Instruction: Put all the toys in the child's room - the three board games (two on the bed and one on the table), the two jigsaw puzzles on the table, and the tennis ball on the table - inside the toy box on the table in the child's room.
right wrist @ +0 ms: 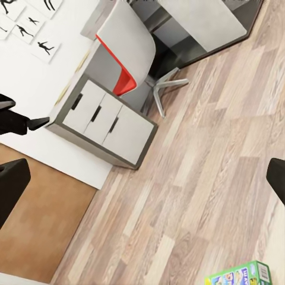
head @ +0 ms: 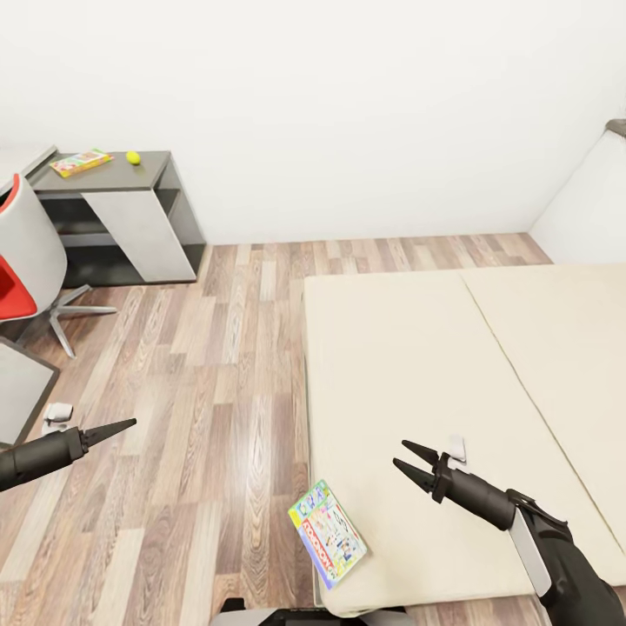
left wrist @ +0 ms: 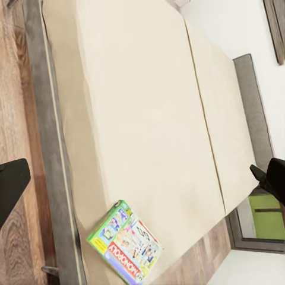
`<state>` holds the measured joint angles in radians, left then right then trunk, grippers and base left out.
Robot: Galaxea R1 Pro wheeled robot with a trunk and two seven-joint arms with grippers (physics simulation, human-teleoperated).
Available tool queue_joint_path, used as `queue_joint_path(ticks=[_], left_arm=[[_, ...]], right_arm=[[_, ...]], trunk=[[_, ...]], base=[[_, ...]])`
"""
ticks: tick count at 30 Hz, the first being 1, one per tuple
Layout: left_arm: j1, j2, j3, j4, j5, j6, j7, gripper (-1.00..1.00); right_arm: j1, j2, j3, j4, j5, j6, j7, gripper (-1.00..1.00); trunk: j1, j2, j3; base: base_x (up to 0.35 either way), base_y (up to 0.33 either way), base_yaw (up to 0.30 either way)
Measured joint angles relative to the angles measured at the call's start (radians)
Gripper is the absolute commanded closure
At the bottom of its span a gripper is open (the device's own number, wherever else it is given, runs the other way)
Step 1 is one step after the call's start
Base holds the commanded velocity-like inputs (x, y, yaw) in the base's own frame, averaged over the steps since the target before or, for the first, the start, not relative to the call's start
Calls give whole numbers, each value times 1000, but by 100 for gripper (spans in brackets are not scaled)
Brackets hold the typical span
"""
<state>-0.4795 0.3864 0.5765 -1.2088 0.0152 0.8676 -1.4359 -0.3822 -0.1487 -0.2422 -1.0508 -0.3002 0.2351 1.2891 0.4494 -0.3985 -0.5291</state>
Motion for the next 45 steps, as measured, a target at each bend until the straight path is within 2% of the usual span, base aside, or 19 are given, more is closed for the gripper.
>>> queue_joint_path(ticks=[25, 38, 45], left_arm=[[0, -2, -2, 0, -5, -5, 8, -100], [0, -6, -9, 0, -61, -5, 24, -100], [0, -8, -9, 0, -73, -6, 28, -100]], right_arm=[[0, 1, 3, 1, 6, -1, -7, -100], [0, 1, 4, 1, 10, -2, -29, -100], [0, 2, 5, 1, 9, -3, -34, -100]], trunk=[[0, 0, 41], [0, 0, 62], [0, 0, 73]], base=[[0, 0, 0], [0, 0, 0], [0, 0, 0]])
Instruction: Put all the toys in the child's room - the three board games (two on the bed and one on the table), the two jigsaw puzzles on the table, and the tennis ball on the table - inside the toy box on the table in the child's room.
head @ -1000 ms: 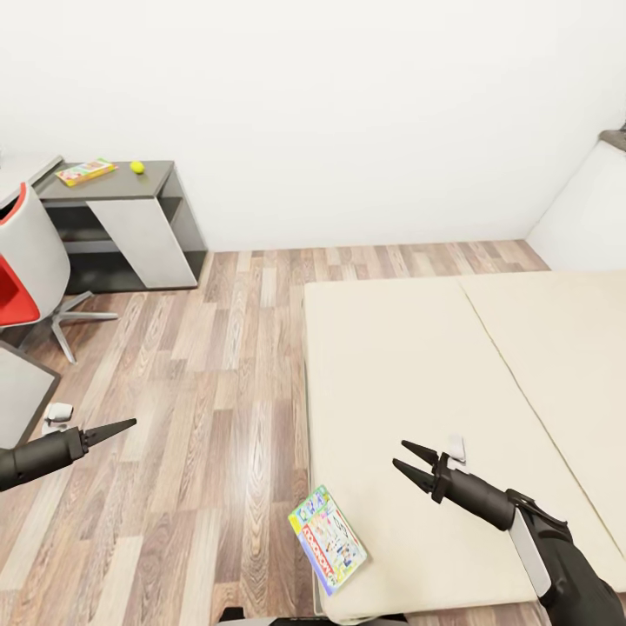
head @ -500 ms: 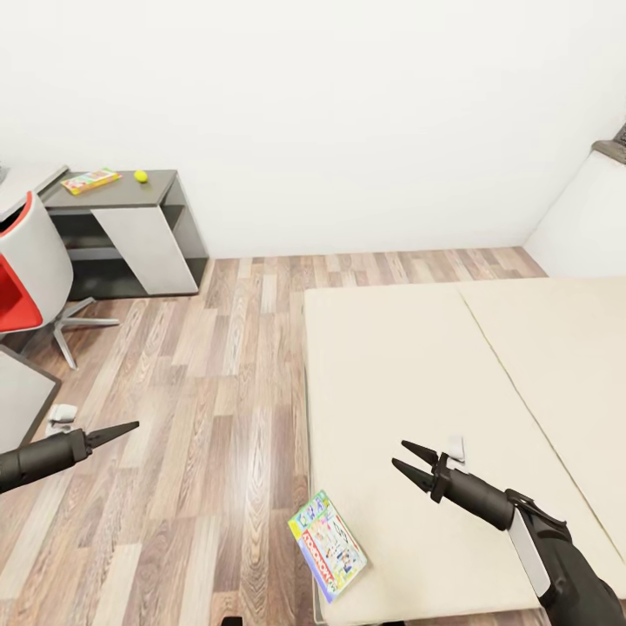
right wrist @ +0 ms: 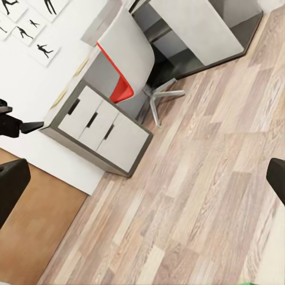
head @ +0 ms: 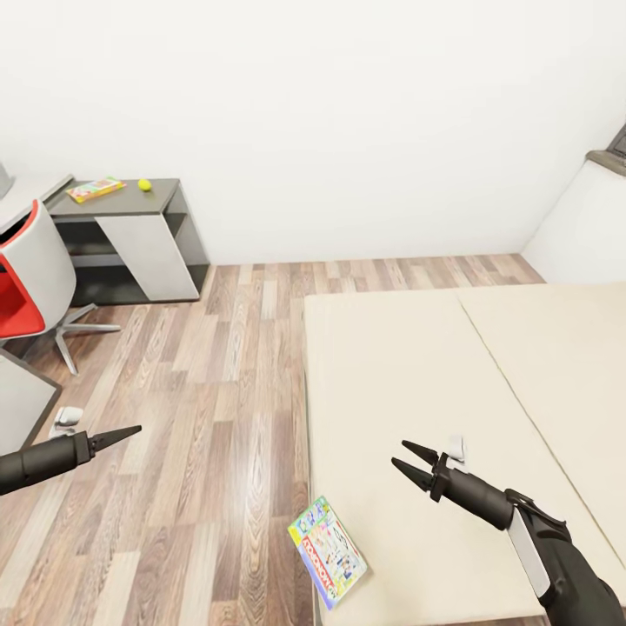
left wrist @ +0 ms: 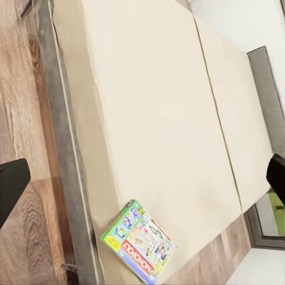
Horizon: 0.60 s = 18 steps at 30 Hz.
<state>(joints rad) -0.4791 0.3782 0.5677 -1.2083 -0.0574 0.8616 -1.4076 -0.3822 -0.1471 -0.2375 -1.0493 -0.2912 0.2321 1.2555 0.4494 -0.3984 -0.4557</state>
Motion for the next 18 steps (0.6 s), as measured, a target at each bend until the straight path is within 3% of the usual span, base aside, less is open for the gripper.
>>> queue_joint_path(ticks=[18], left_arm=[[0, -3, -5, 6, -3, -1, 36, -100]], right_arm=[[0, 0, 1, 1, 0, 0, -32, -100]], trunk=[[0, 0, 29]], base=[[0, 0, 0]])
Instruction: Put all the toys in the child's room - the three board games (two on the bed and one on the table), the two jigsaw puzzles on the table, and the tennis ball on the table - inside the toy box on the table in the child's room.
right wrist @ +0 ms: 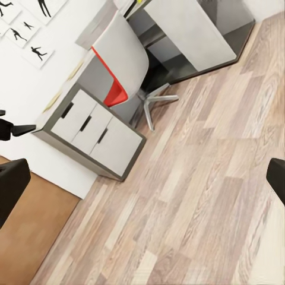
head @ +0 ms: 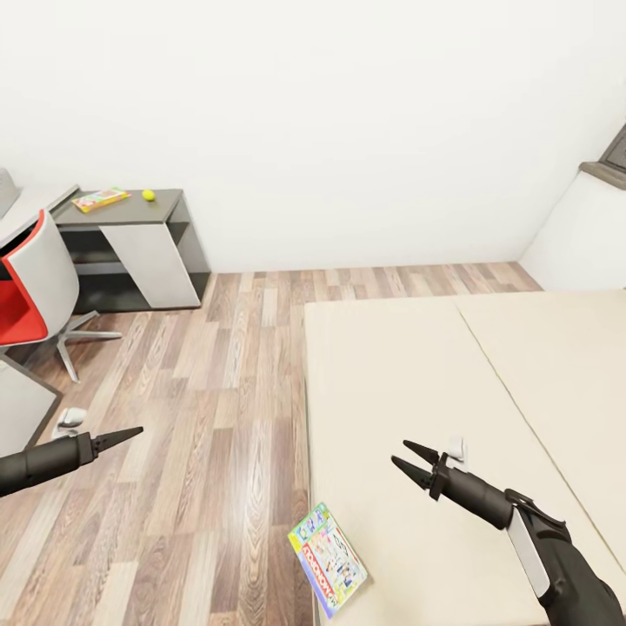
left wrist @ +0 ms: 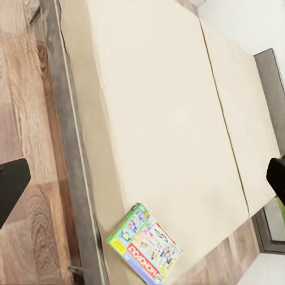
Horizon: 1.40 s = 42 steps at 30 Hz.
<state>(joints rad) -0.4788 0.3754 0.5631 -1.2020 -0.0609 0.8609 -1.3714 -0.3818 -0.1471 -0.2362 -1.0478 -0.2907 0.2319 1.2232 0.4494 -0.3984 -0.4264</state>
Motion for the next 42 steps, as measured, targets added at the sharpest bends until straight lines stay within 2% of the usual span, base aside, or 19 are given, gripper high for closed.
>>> queue_joint_path(ticks=[6, 23, 34, 42], left_arm=[[0, 0, -14, 2, 0, 0, 33, -100], [0, -5, -72, 5, 1, 1, 159, -100], [-1, -43, -88, 7, 1, 3, 320, -100], [-3, -72, -91, 8, 1, 3, 426, -100]], right_arm=[[0, 0, 1, 1, 0, 0, -37, -100], [-1, 1, 6, 11, 1, 2, -201, -100], [-1, 6, 7, 18, 6, 3, -312, -100], [-1, 36, 17, 18, 9, 13, -484, -100]], trunk=[[0, 0, 10], [0, 0, 37], [0, 0, 55], [0, 0, 68]], base=[[0, 0, 0], [0, 0, 0], [0, 0, 0], [0, 0, 0]])
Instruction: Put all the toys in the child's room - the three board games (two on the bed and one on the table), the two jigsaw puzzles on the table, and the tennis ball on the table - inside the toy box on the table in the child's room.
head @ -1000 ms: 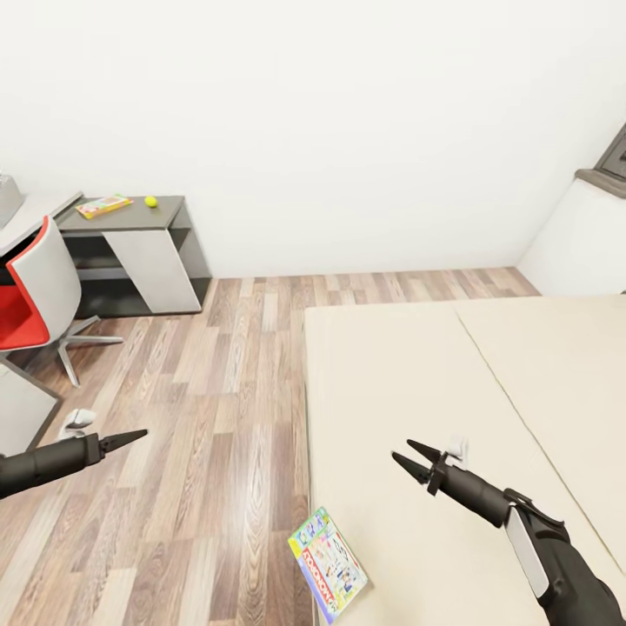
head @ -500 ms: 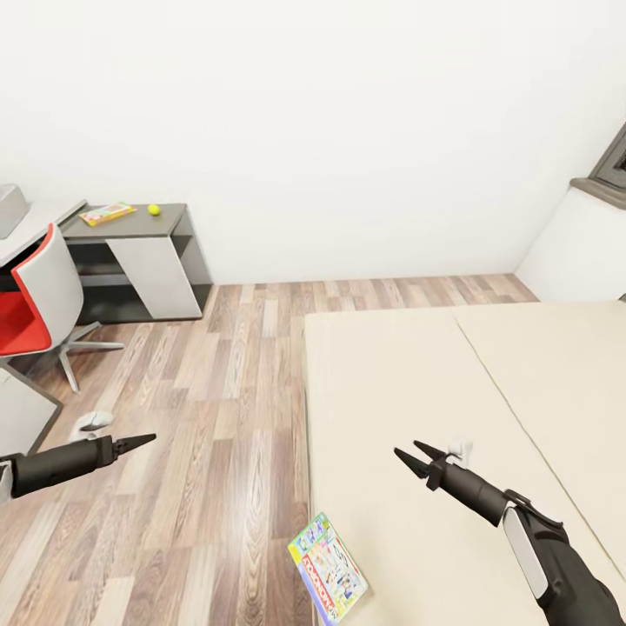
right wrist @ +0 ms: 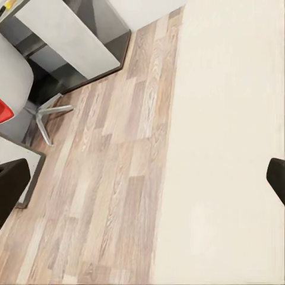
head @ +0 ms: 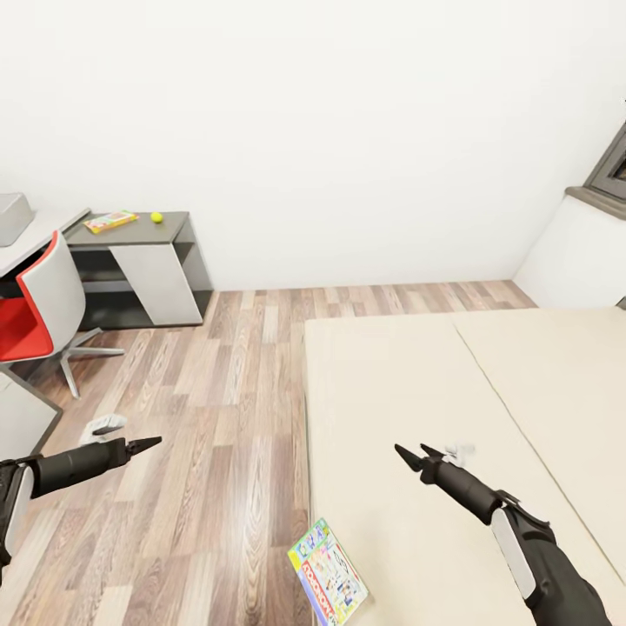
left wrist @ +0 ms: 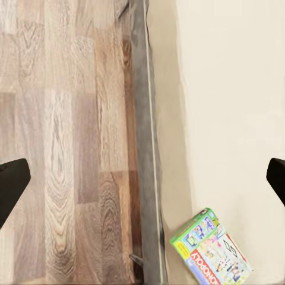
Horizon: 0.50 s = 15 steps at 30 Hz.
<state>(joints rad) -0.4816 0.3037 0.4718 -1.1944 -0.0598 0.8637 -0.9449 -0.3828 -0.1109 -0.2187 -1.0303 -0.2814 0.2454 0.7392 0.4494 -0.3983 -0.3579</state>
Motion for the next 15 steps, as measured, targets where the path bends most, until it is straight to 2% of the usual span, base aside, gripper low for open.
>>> queue_joint_path(ticks=[1, 6, 11, 15], left_arm=[[0, 0, 0, 0, 0, 0, 0, -100], [-1, -22, -1, 0, 0, -3, 59, -100], [-3, -42, -1, 0, 0, -34, 118, -100], [-3, -60, -1, 1, 0, -53, 170, -100]], right_arm=[[0, 0, 0, 0, 0, 0, -1, -100], [0, 17, 47, -2, 1, 5, -138, -100], [0, 22, 104, -6, -1, 18, -273, -100], [0, 24, 129, -10, -3, 45, -363, -100]], trunk=[[0, 0, 2], [0, 0, 10], [0, 0, 18], [0, 0, 24]], base=[[0, 0, 0], [0, 0, 0], [0, 0, 0], [0, 0, 0]])
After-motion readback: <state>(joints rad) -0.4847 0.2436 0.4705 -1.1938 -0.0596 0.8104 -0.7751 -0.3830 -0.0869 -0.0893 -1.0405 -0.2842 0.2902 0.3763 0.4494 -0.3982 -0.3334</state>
